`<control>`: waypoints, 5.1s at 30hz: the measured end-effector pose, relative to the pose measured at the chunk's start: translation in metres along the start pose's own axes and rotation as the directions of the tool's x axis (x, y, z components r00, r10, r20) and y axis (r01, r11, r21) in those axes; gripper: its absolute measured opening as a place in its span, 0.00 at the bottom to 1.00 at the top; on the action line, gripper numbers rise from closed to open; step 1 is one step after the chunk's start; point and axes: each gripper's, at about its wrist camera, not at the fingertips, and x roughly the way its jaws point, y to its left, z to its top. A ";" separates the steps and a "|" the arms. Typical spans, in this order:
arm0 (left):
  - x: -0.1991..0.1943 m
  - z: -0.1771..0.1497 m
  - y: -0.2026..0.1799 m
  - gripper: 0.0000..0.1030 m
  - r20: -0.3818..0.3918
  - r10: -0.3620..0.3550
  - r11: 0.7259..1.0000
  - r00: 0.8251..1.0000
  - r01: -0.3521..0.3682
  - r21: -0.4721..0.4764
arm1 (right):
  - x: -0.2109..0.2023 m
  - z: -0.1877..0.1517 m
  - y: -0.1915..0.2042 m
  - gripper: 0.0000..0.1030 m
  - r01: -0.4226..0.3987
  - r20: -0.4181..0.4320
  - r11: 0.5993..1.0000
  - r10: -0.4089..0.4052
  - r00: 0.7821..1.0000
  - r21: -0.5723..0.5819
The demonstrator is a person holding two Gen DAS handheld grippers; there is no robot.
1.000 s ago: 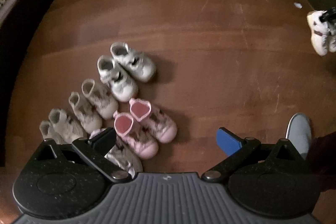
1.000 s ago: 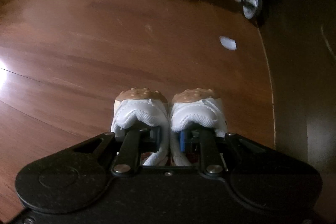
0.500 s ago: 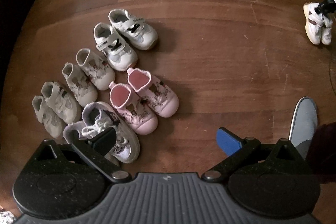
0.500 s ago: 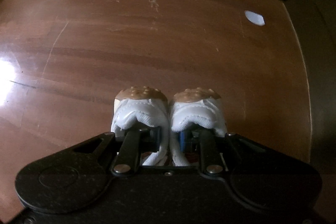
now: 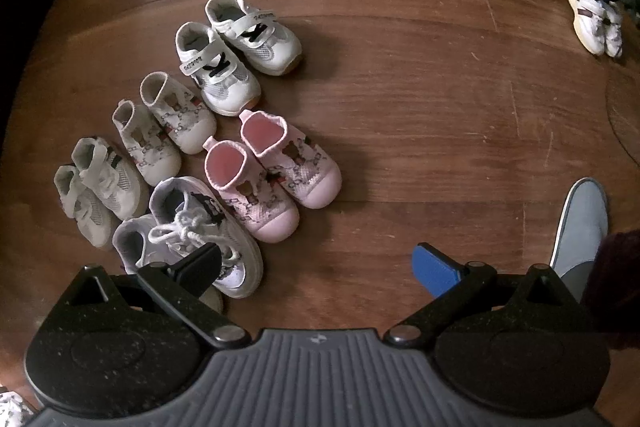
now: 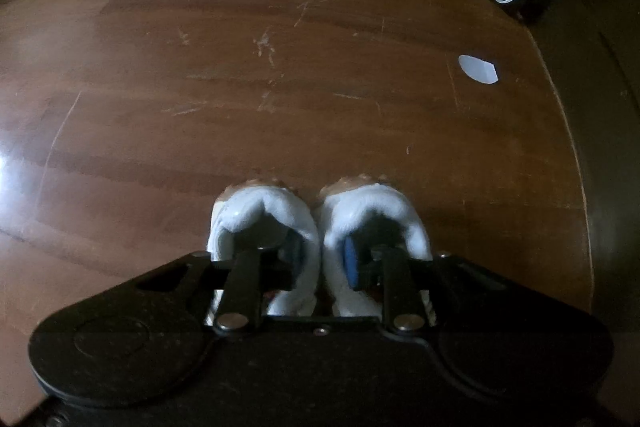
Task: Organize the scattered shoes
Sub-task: 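Carry the sneaker pair to open floor by the stroller and release, then grasp the white sneakers with black stripes with the right tool, then carry the striped sneakers beside the placed pair and open the right tool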
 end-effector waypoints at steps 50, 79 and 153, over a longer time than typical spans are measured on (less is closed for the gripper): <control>-0.076 -0.056 0.122 1.00 0.328 -0.048 0.984 0.944 0.102 -0.148 | -0.199 -0.077 0.585 0.58 -0.430 -0.129 0.652 0.457 0.880 -0.625; -0.066 -0.059 0.159 0.99 0.255 0.174 0.935 0.951 -0.079 -0.345 | -0.147 -0.103 0.666 0.26 -0.357 -0.125 0.612 0.389 0.913 -0.705; 0.002 0.033 0.008 0.99 0.079 0.031 0.997 0.996 -0.026 -0.068 | 0.004 -0.001 0.145 0.16 -0.125 -0.013 0.965 0.125 0.992 -0.232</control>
